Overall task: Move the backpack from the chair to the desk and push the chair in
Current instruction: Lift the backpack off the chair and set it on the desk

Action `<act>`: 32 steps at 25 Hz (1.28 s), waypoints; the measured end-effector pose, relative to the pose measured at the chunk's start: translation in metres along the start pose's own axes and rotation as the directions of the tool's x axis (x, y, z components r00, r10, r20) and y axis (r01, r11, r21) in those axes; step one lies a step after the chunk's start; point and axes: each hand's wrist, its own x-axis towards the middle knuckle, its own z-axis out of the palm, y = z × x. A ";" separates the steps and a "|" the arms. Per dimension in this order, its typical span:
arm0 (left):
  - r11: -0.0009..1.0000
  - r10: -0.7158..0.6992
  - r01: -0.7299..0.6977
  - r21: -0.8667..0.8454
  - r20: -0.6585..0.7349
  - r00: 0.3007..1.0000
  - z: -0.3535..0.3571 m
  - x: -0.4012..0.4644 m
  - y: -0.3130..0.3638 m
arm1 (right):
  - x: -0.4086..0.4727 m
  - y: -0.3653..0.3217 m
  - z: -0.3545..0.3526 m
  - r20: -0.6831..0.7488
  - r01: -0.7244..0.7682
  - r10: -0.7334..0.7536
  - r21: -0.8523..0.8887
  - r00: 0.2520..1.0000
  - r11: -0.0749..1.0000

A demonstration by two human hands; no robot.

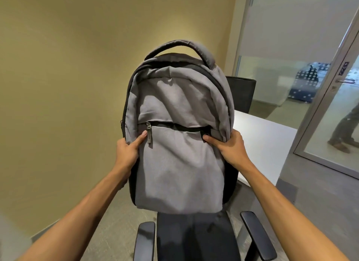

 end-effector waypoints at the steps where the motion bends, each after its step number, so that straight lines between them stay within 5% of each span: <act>1: 1.000 0.008 -0.008 -0.001 -0.005 1.000 0.000 0.007 -0.003 | 0.007 0.001 0.004 0.005 0.006 -0.006 -0.007 1.000 1.000; 10: 0.999 0.028 -0.026 -0.041 0.053 0.998 -0.008 0.093 -0.049 | 0.066 0.016 0.061 0.002 -0.021 0.021 -0.137 1.000 0.990; 23: 0.999 0.035 -0.039 0.004 0.367 0.930 -0.082 0.331 -0.099 | 0.187 0.031 0.240 -0.169 -0.145 0.110 -0.216 0.980 0.965; 32: 0.999 -0.029 0.009 0.053 0.385 0.923 -0.070 0.447 -0.136 | 0.281 0.061 0.303 -0.173 -0.167 0.132 -0.206 0.976 0.964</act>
